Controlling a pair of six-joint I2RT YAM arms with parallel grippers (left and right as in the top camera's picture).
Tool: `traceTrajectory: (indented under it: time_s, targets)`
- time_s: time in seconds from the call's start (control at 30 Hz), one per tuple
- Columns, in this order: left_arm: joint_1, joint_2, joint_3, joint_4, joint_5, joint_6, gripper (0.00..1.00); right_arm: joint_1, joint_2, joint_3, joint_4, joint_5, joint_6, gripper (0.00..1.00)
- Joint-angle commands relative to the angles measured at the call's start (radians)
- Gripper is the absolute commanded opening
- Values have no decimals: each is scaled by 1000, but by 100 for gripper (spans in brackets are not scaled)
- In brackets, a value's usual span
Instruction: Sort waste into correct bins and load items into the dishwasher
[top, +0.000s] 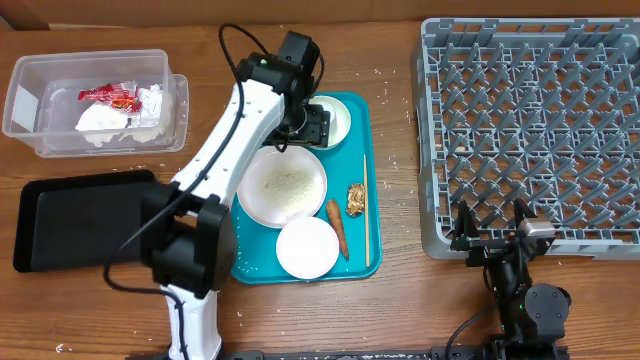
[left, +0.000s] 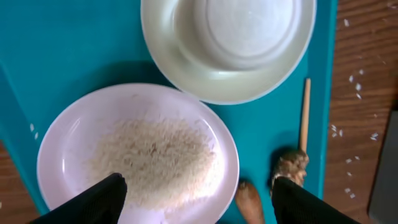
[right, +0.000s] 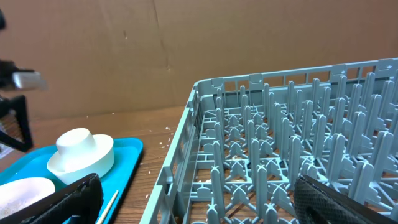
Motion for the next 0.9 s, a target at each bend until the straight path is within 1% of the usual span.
traceTrajectory:
  time_s: [0.0,0.1,0.17,0.23,0.3,0.43,0.6,0.87]
  targets:
    - [-14,-86,26,-34,29,-9,76,7,-7,-10,7,13,0,100]
    - [-15,-82,17,-77,77,-13,76,7,-7,-10,7,13,0,100]
    - [-28,-81,-7,-84,150,-14,76,7,-7,-10,7,13,0,100]
    - [-44,-80,-20,-70,156,-29,76,7,-7,-10,7,13,0,100]
    - [-63,-80,-29,-31,114,-31,76,7,-7,-10,7,13,0,100]
    - [-85,-80,-30,89,-62,-47,77,7,-7,-10,7,13,0,100]
    - [-80,-63,-30,232,-226,-47,77,7,-7,-10,7,13,0,100]
    - [-49,-18,-30,326,-227,-47,77,7,-7,-10,7,13,0,100]
